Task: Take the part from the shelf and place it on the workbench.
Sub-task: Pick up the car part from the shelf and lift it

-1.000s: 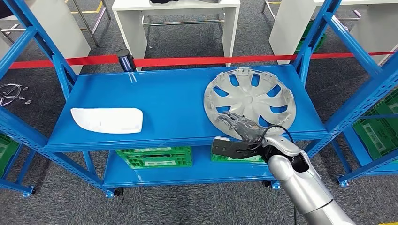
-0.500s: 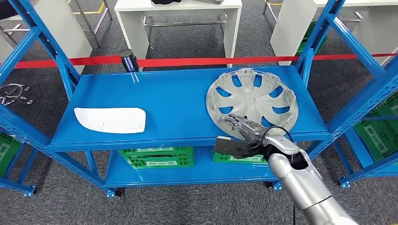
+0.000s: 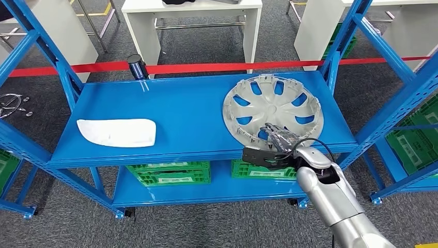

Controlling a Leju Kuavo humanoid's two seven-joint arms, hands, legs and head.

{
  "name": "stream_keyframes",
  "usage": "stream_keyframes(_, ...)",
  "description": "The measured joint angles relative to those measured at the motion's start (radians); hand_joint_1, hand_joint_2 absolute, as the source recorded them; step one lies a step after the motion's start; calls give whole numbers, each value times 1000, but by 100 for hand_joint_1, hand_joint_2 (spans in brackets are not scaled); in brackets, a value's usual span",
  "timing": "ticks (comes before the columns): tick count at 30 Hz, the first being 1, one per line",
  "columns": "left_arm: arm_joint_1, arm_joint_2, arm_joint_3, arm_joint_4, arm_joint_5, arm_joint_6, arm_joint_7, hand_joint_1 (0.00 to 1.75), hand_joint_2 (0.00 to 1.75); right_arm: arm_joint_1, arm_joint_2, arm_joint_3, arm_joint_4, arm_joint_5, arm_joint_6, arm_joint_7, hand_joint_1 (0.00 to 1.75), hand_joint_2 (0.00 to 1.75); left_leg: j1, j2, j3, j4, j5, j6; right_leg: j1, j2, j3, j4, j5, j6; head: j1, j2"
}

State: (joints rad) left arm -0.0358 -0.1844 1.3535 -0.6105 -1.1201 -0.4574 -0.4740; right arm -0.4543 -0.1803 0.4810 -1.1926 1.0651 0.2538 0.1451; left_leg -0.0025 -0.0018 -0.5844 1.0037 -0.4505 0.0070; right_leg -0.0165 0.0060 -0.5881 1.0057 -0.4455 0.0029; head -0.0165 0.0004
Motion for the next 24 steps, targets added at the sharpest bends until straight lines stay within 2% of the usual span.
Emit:
stream_keyframes(2, 0, 2, -4, 0, 0, 0, 2, 0, 0, 0, 4, -3, 14, 42, -2, 18, 0, 175, 0, 1, 8, -12, 8, 9, 0, 0, -1, -1, 0, 10, 0, 0)
stream_keyframes(3, 0, 2, -6, 0, 1, 0, 2, 0, 0, -2, 6, -4, 21, 65, -4, 30, 0, 175, 1, 1, 13, -20, 14, 16, 0, -1, -9, 14, -9, 13, 1, 0)
stream_keyframes(4, 0, 2, -8, 0, 1, -1, 2, 0, 0, -3, 8, -5, 30, 88, -6, 41, 0, 175, 3, 2, 18, -29, 20, 22, 1, -2, -26, 48, -27, 11, 2, 0)
stream_keyframes(6, 0, 1, -14, 0, 2, -3, 3, 0, 0, -5, 10, -7, 55, 128, -8, 60, 0, 175, 4, 1, 18, -34, 24, 28, 1, -2, -86, 174, -81, 3, 3, 0)
stream_keyframes(7, 0, 1, -16, 0, 3, -3, 3, 0, 0, -3, 12, -8, 67, 140, -8, 65, 0, 175, 3, 0, 17, -33, 24, 29, 1, -2, -117, 236, -102, 2, 2, 0)
stream_keyframes(8, 1, 1, -18, 0, 4, -4, 4, 0, 0, -1, 13, -9, 78, 149, -8, 68, 0, 175, 2, 0, 17, -33, 24, 29, 1, -2, -135, 273, -110, 5, 2, 0)
stream_keyframes(9, 2, 0, -19, 0, 5, -4, 4, 0, 0, 0, 14, -10, 86, 154, -8, 70, 0, 175, 2, -1, 17, -31, 23, 29, 0, -3, -135, 271, -103, 12, 3, 0)
stream_keyframes(10, 2, 0, -19, 0, 5, -4, 5, 0, 0, 0, 16, -12, 93, 160, -8, 73, 0, 175, 2, -1, 17, -29, 22, 28, -1, -3, -116, 231, -82, 21, 3, 0)
stream_keyframes(11, 2, 0, -21, 0, 6, -4, 6, 0, 0, -2, 19, -14, 98, 169, -8, 76, 0, 175, 2, -1, 17, -25, 19, 25, -2, -4, -82, 162, -54, 29, 3, 0)
stream_keyframes(12, 2, -1, -23, 0, 6, -4, 6, 0, 0, -4, 22, -17, 104, 180, -8, 81, 0, 175, 1, -2, 15, -19, 15, 21, -2, -5, -46, 93, -31, 32, 2, 0)
stream_keyframes(13, 1, -1, -25, 0, 6, -4, 6, 0, 0, -7, 26, -21, 111, 193, -8, 85, 0, 175, -1, -2, 14, -14, 11, 16, -2, -5, -18, 39, -14, 29, 2, 0)
stream_keyframes(14, 1, -1, -27, 0, 6, -4, 7, 0, 0, -9, 30, -26, 118, 205, -8, 89, 0, 175, -3, -3, 13, -10, 8, 11, -1, -5, -2, 8, -6, 23, 1, 0)
stream_keyframes(16, 1, 0, -29, 0, 7, -3, 8, 0, 0, -14, 37, -34, 132, 223, -8, 94, 0, 175, -2, -3, 12, -8, 6, 4, 2, -4, 3, -1, -4, 8, 1, 0)
stream_keyframes(18, 2, 0, -31, 0, 8, -2, 8, 0, 0, -22, 44, -39, 144, 229, -8, 96, 0, 175, 2, -3, 4, 8, -7, -6, -3, -4, 7, -3, -1, -2, -1, 0)
stream_keyframes(20, 2, 1, -32, 0, 8, -1, 8, 0, 0, -27, 50, -42, 154, 231, -8, 97, 0, 175, 8, -3, -31, 87, -55, -18, -8, -5, 10, -5, -1, -9, -5, 0)
stream_keyframes(22, 3, 2, -32, 0, 9, -1, 8, 0, 0, -30, 55, -44, 164, 234, -8, 97, 0, 175, 14, -2, -91, 219, -115, -28, -8, -5, 10, -4, -1, -12, -8, 0)
stream_keyframes(23, 4, 2, -32, 0, 8, -1, 8, 0, 0, -31, 57, -45, 169, 240, -8, 97, 0, 175, 17, -2, -113, 266, -129, -31, -8, -5, 10, -4, -1, -12, -8, 0)
stream_keyframes(24, 5, 2, -32, 0, 9, -2, 8, 0, 0, -32, 59, -47, 175, 248, -9, 97, 0, 175, 19, -1, -119, 279, -124, -33, -8, -5, 11, -4, -1, -11, -8, 0)
